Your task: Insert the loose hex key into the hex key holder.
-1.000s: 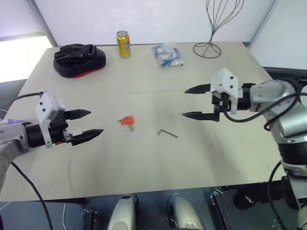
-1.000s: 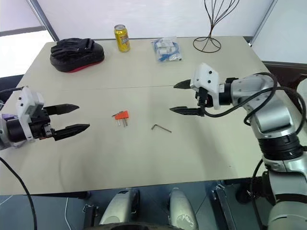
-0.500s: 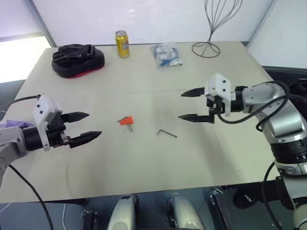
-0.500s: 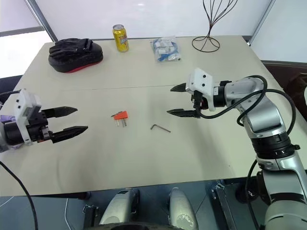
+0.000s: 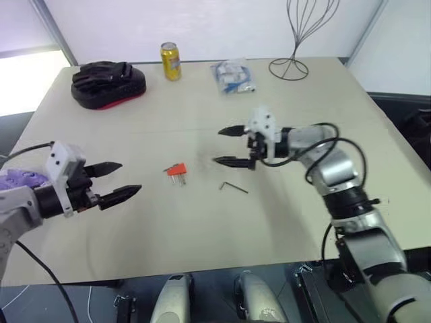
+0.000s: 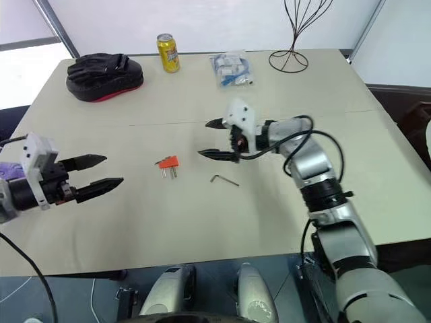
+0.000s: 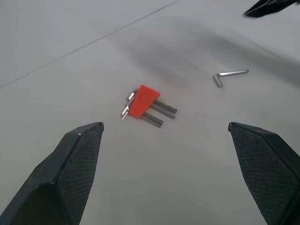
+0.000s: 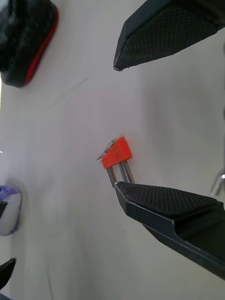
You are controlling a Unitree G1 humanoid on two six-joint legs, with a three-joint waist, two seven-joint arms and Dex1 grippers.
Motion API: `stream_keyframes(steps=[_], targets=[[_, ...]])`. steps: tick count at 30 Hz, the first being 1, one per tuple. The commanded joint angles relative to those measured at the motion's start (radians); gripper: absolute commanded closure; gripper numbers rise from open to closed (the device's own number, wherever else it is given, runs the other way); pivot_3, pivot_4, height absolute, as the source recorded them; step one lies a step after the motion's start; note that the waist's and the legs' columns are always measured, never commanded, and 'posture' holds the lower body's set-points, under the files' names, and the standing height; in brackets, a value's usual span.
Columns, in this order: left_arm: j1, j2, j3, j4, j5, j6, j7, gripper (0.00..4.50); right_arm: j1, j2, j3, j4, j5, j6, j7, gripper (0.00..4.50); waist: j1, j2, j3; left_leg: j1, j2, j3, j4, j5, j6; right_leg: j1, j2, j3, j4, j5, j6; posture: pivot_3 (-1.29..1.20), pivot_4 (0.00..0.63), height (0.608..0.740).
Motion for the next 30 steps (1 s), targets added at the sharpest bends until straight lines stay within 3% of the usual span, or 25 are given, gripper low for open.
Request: stream_keyframes(steps=[1, 7, 15, 30], targets=[[0.011, -0.019, 0.024, -0.058, -0.017, 0.005, 0.040, 0.04, -0.059, 0.071, 0.016, 0.138, -0.067, -0.149, -0.049, 0.56, 0.001, 0.000, 0.000, 0.000, 0.000, 0.000, 0.000, 0.000, 0.000, 0.000, 0.000, 0.000, 0.000, 0.000, 0.000, 0.00, 0.150, 0.740], [0.064, -0.048, 0.039, -0.123, -0.025, 0.011, 0.089, 0.04, -0.104, 0.168, 0.036, 0.398, -0.160, -0.352, -0.108, 0.56, -0.001, 0.000, 0.000, 0.000, 0.000, 0.000, 0.000, 0.000, -0.001, -0.001, 0.000, 0.000, 0.000, 0.001, -0.001, 0.00, 0.150, 0.740], [0.135, -0.070, 0.072, -0.176, -0.040, 0.015, 0.132, 0.04, -0.103, 0.243, 0.058, 0.563, -0.265, -0.521, -0.193, 0.56, -0.023, 0.000, 0.000, 0.000, 0.000, 0.000, -0.003, 0.001, -0.002, -0.002, 0.000, 0.000, 0.000, 0.001, -0.001, 0.00, 0.150, 0.740], [0.154, -0.051, 0.106, -0.163, -0.043, 0.014, 0.127, 0.04, -0.118, 0.343, 0.059, 0.711, -0.347, -0.615, -0.305, 0.56, -0.026, 0.000, 0.000, 0.000, 0.000, -0.001, -0.004, 0.002, -0.004, -0.003, 0.002, 0.000, 0.001, 0.001, -0.001, 0.00, 0.150, 0.740]])
